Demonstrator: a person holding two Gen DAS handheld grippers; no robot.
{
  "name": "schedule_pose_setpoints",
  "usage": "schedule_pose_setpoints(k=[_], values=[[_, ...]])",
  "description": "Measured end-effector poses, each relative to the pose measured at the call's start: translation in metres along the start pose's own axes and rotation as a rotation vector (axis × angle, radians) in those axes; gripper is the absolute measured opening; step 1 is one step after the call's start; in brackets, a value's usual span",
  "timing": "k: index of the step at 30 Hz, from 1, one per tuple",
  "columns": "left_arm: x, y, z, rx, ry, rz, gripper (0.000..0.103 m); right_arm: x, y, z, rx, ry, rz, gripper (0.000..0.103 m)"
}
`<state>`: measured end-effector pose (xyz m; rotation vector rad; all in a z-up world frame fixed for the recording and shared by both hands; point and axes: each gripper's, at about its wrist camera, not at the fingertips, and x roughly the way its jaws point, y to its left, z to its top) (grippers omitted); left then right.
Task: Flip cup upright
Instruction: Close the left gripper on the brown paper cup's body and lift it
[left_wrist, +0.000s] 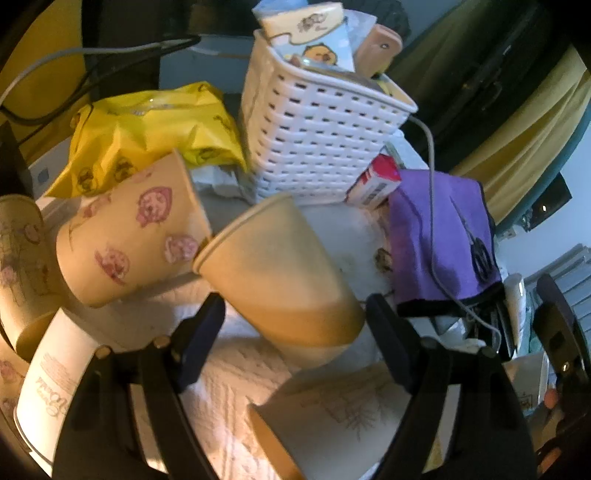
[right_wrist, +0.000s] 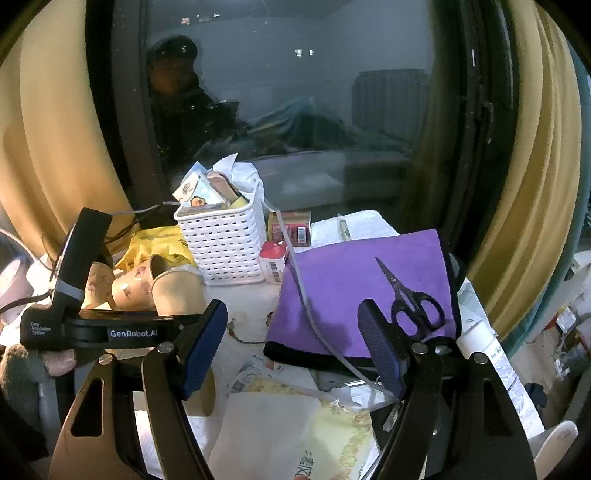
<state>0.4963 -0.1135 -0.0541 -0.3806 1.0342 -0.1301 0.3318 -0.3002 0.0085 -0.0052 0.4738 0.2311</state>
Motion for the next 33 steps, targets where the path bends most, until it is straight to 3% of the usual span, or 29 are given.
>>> schedule_pose_setpoints(k=[13,15,17,20,24,30,33], values=[[-0.019,-0.006,-0.007,0.047,-0.011,-0.054,0.068,-0.011,-0.001,0.0,0.002,-0.01,-0.007,0.076],[-0.026,-0.01,-0.008,0.064,-0.026,-0.064,0.065,-0.017,0.001,0.0,-0.002,-0.017,-0.009,0.076],[-0.037,-0.015,-0.009,0.088,-0.05,-0.065,0.055,-0.023,0.002,0.001,-0.003,-0.022,-0.011,0.076],[-0.049,-0.017,-0.01,0.118,-0.086,-0.04,0.051,-0.032,0.004,0.002,-0.003,-0.031,-0.015,0.076],[-0.036,-0.016,-0.004,0.143,-0.02,-0.01,0.051,-0.043,0.007,0.003,-0.007,-0.038,-0.021,0.076],[-0.025,-0.013,0.007,0.177,0.003,0.067,0.053,-0.051,0.007,-0.001,0.005,-0.043,-0.019,0.076],[-0.013,-0.013,0.011,0.192,0.062,0.075,0.06,-0.05,0.004,-0.002,0.008,-0.037,-0.019,0.076]])
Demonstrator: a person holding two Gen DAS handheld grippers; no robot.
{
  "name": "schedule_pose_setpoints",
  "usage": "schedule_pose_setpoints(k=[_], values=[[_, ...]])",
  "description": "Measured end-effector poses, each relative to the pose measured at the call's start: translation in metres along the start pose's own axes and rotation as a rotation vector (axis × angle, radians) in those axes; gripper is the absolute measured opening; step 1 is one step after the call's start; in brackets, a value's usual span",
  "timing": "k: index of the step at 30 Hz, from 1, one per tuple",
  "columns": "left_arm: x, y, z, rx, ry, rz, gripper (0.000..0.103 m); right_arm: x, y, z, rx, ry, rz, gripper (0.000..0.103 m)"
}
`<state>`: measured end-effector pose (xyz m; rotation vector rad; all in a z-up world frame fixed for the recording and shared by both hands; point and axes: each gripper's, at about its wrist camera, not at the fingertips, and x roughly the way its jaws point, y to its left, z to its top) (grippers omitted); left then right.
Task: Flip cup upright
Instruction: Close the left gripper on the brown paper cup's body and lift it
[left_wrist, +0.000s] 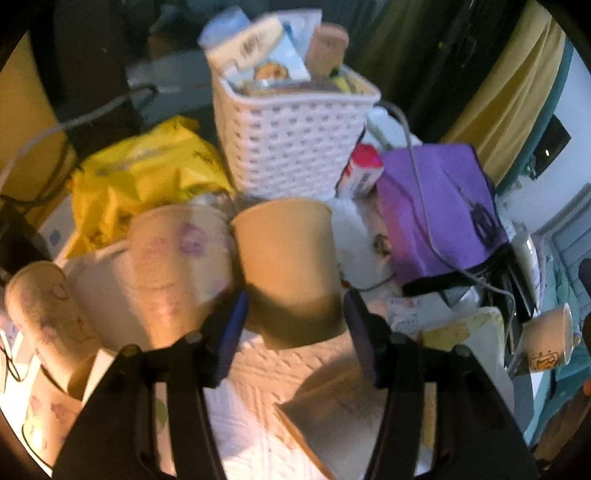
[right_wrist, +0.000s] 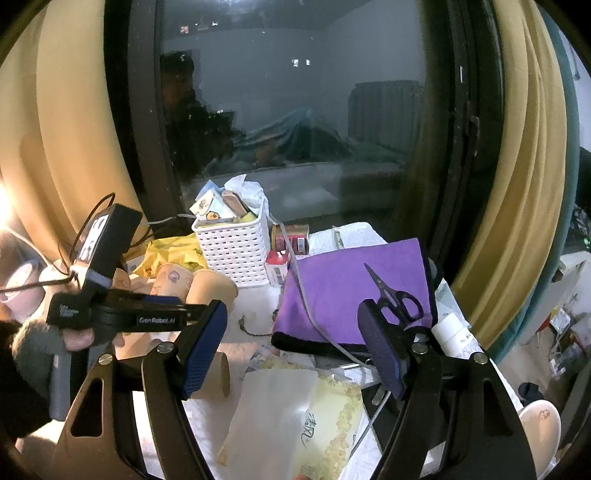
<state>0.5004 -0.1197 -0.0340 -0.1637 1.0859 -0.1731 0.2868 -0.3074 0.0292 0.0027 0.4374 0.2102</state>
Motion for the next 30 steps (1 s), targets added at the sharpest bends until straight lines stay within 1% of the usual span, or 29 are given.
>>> schedule_pose_setpoints(k=[1,2,4,7,9,10,11,16,19,21,24,30], values=[[0.003,0.001,0.001,-0.001,0.009,-0.001,0.068,0.002,-0.001,0.0,0.002,0.003,0.001,0.076],[0.005,0.001,0.002,-0.001,0.011,-0.002,0.075,0.004,-0.002,0.0,0.004,0.005,0.002,0.076],[0.01,0.002,0.004,-0.01,0.014,-0.002,0.076,0.007,-0.003,-0.001,0.005,0.008,0.008,0.076],[0.016,0.004,0.006,-0.011,0.015,0.004,0.076,0.012,-0.003,-0.002,0.004,0.014,0.018,0.076],[0.017,0.004,0.006,-0.002,-0.001,0.014,0.075,0.016,-0.004,-0.003,0.004,0.02,0.019,0.076],[0.016,0.007,0.006,-0.001,-0.005,0.012,0.072,0.017,-0.004,-0.004,0.004,0.022,0.019,0.076],[0.015,0.006,0.005,0.005,-0.014,0.017,0.062,0.019,-0.006,-0.005,0.005,0.026,0.017,0.076],[0.01,0.011,0.002,0.014,-0.024,0.001,0.061,0.024,-0.013,-0.007,0.021,0.042,0.001,0.076],[-0.003,0.009,-0.003,0.023,-0.051,-0.012,0.061,0.023,-0.014,-0.008,0.024,0.041,-0.004,0.076],[-0.015,0.009,-0.009,0.026,-0.07,-0.038,0.06,0.02,-0.013,-0.008,0.025,0.039,-0.005,0.076],[-0.034,0.009,-0.017,0.042,-0.101,-0.056,0.06,0.015,-0.01,-0.006,0.022,0.036,-0.009,0.076],[-0.077,0.001,-0.035,0.076,-0.163,-0.064,0.06,-0.001,0.001,-0.005,0.012,0.023,-0.014,0.076]])
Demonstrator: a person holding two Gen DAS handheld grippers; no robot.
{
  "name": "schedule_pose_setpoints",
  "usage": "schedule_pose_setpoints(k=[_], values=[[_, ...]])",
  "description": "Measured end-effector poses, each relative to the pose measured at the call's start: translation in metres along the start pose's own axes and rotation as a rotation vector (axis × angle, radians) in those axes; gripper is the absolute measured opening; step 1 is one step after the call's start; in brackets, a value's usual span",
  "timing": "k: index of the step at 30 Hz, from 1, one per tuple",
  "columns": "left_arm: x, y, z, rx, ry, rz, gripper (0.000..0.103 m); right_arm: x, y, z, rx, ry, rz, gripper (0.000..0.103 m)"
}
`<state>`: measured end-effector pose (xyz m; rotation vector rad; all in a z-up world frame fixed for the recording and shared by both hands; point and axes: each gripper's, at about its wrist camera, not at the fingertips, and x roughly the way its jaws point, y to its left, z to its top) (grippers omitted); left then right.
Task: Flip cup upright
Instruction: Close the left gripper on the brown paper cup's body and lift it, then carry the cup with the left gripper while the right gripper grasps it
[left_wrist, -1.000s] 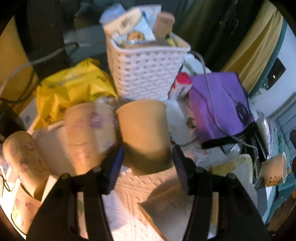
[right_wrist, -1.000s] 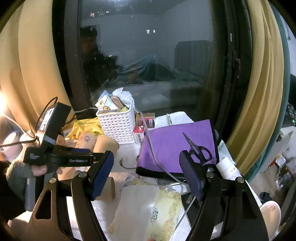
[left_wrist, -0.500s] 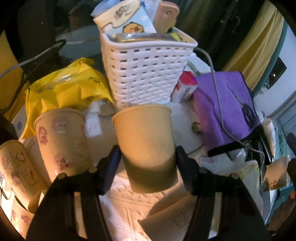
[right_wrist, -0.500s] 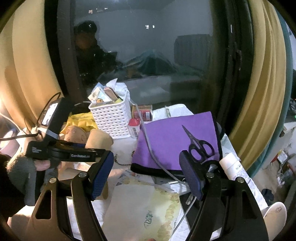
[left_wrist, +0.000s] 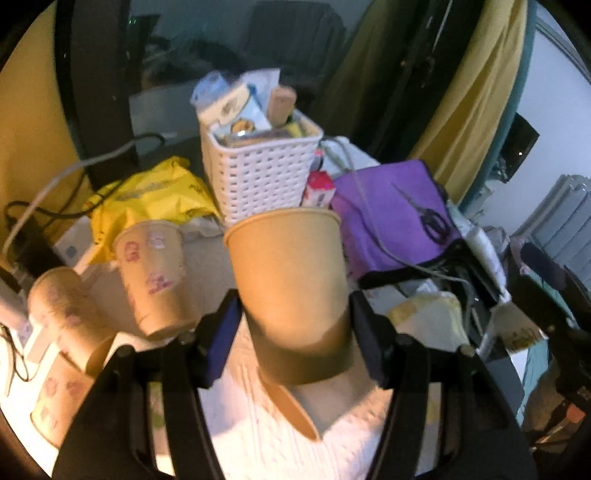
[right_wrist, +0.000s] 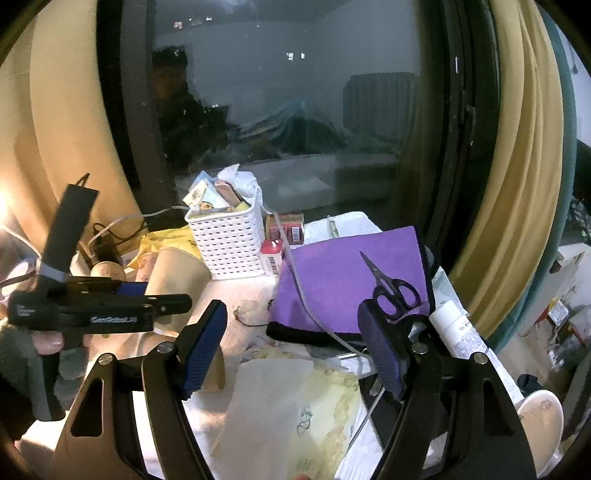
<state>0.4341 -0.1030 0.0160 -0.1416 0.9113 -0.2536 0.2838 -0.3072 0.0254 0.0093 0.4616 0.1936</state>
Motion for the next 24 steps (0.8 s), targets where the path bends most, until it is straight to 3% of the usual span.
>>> schedule_pose_setpoints(k=[14,24], values=[[-0.094,-0.033,-0.041,0.116,-0.167,-0.033,0.061,-0.059,0.027,-0.007,-0.004,-0.048,0.003,0.076],[-0.15,-0.035,-0.113,0.163,-0.247,-0.01,0.061,-0.095,0.048,-0.032,-0.021,-0.032,0.034,0.076]])
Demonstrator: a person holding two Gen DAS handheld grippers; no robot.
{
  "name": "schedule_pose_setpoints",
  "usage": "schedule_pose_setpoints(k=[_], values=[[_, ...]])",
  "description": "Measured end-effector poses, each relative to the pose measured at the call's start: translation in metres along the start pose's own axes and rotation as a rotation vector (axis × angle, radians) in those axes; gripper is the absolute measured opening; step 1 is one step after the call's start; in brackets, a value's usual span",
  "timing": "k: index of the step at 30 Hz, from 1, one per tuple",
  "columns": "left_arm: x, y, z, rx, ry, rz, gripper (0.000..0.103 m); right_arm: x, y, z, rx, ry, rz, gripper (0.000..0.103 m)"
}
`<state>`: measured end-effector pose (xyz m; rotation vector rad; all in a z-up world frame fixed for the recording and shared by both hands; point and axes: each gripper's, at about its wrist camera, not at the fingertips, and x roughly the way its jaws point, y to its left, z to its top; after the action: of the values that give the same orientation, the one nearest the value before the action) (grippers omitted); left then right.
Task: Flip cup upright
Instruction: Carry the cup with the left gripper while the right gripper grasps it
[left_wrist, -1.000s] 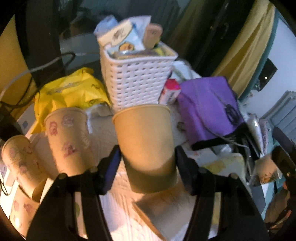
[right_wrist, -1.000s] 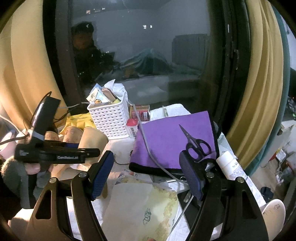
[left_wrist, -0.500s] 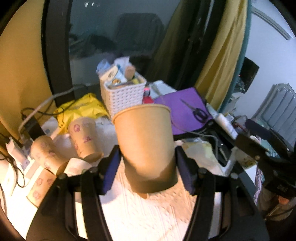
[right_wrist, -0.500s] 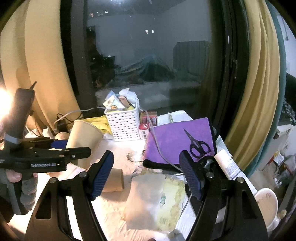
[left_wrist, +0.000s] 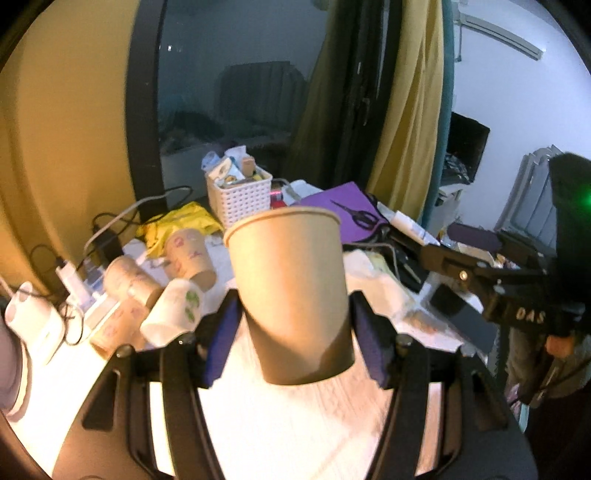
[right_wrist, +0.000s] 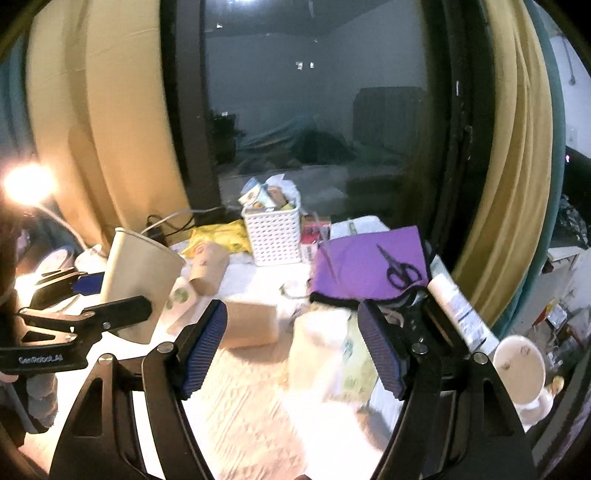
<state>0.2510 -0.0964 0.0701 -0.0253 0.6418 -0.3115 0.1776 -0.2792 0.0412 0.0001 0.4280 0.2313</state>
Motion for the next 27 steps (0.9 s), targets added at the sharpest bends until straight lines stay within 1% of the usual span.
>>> schedule_pose_setpoints(k=[4,6,8,12,16,21,24,27], values=[[-0.024,-0.001,-0.031,0.018,-0.028,0.009,0.061,-0.011,0.015,-0.016,-0.006,0.014,0.022,0.076],[-0.035,0.002,-0.05,0.004,-0.033,-0.014,0.061,-0.016,0.022,-0.023,-0.007,0.015,0.027,0.076],[-0.042,0.003,-0.064,-0.001,-0.032,-0.014,0.061,-0.022,0.031,-0.033,-0.005,0.016,0.04,0.076],[-0.06,0.005,-0.099,-0.002,-0.033,-0.018,0.061,-0.032,0.053,-0.06,0.01,0.035,0.067,0.076],[-0.076,0.004,-0.132,-0.017,-0.014,-0.042,0.061,-0.042,0.076,-0.091,0.002,0.065,0.085,0.076],[-0.098,-0.004,-0.162,-0.008,-0.043,-0.063,0.061,-0.056,0.095,-0.122,0.019,0.095,0.111,0.076],[-0.109,-0.007,-0.175,-0.015,-0.043,-0.077,0.061,-0.068,0.103,-0.133,0.016,0.085,0.116,0.076],[-0.125,-0.008,-0.188,-0.027,-0.062,-0.082,0.061,-0.081,0.107,-0.142,0.016,0.07,0.11,0.076]])
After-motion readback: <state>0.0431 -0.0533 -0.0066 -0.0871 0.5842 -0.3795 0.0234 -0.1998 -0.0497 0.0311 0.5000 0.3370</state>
